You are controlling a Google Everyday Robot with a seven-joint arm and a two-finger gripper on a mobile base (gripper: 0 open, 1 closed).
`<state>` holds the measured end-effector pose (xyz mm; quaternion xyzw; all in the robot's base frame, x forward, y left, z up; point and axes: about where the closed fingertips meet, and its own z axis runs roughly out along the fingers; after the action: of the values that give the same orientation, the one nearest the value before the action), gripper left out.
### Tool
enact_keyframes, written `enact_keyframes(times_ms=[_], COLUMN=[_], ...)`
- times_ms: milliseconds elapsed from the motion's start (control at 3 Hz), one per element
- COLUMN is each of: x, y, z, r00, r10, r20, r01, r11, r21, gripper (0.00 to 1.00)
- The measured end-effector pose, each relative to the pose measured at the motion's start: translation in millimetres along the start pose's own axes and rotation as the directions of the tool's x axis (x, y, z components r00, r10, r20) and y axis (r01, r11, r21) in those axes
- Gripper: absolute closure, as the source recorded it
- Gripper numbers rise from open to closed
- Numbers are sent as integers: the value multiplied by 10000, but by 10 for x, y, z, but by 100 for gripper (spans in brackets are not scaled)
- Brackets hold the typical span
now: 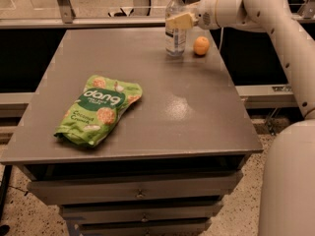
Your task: Move blue plastic bottle near orange
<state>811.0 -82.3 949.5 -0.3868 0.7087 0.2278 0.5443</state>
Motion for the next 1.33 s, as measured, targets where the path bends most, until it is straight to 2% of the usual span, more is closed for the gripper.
enact_keyframes(times_ms=[1000,1333], x=[82,95], y=[16,22], z=[-48,-60], r00=[9998,9997], r10=[193,228], r20=[-112,-118], r01=[-192,-227], r11=[9998,9997], r21=[109,126], gripper=[12,0])
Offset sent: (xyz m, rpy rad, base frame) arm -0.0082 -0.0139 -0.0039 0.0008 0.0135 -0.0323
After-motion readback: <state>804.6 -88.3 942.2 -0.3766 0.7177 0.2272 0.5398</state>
